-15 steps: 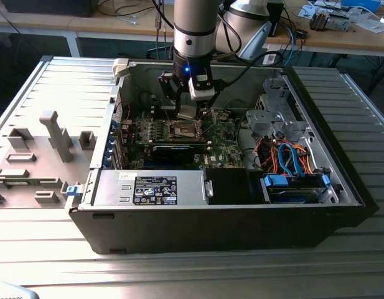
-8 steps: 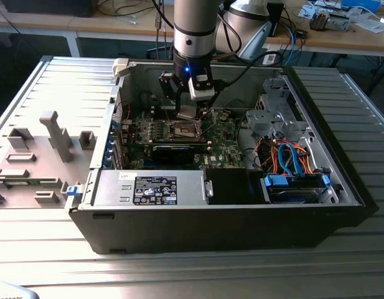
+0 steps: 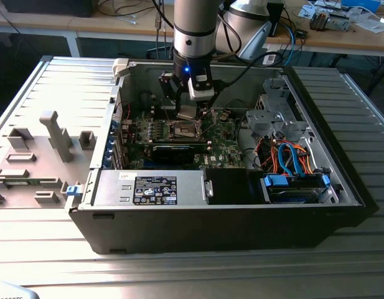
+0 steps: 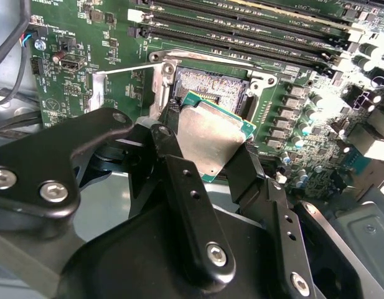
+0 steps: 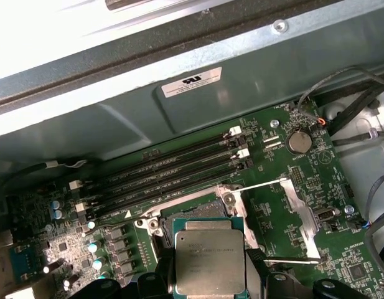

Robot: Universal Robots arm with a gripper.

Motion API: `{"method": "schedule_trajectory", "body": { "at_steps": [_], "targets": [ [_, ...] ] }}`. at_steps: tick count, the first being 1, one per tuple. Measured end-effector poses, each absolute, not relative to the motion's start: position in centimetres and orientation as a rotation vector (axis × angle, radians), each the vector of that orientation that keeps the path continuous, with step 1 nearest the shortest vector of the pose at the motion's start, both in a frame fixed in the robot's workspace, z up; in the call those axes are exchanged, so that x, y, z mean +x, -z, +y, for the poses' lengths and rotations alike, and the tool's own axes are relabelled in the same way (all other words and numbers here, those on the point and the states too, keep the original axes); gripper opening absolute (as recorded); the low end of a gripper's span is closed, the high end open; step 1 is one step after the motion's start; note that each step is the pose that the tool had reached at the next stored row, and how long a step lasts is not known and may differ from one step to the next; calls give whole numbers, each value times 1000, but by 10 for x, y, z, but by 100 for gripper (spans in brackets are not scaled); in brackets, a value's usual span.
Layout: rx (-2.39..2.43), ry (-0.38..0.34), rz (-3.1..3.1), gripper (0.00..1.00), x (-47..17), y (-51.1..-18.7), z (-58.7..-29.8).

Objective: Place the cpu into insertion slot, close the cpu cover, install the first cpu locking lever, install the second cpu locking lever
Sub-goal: 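Place the cpu into insertion slot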

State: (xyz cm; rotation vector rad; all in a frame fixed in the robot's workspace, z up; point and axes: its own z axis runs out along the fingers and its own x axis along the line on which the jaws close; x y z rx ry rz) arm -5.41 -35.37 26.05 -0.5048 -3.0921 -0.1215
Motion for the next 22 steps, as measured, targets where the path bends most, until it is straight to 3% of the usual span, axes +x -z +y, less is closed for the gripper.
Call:
{"method": "schedule_trajectory", "body": {
  "at_steps": [22],
  "targets": [
    [-552,122,-3085,54,-54,-260,-354]
  ]
}}
